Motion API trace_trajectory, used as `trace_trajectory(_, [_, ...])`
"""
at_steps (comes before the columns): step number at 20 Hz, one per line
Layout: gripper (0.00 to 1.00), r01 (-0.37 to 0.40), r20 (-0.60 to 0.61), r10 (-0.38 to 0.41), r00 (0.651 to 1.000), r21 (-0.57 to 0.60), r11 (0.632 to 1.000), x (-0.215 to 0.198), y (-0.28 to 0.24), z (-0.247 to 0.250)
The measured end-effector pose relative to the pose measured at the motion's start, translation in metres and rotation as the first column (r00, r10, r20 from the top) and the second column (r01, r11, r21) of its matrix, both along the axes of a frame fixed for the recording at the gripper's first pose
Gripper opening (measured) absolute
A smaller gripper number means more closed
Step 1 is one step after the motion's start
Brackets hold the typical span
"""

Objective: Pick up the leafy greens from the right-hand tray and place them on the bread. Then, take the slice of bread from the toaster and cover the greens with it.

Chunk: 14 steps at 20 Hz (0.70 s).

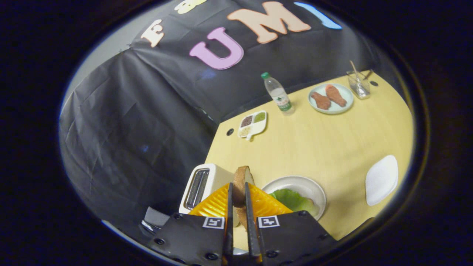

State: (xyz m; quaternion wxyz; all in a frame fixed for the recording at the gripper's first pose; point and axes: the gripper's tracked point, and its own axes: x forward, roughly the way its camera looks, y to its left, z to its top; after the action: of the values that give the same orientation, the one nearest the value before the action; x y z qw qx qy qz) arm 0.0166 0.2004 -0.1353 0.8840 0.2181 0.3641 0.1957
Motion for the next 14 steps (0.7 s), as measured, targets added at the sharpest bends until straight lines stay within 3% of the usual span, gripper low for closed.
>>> trace_trajectory(8, [0.18, 0.199, -0.12, -0.179, 0.977, 0.191, 0.961, 0.014, -0.022, -0.065])
trace_trajectory(10, [0.18, 0.254, -0.143, -0.229, 0.963, 0.195, 0.947, 0.011, -0.031, -0.084])
trace_trajectory(14, [0.18, 0.321, -0.156, -0.306, 0.939, 0.083, 0.943, 0.003, -0.052, -0.12])
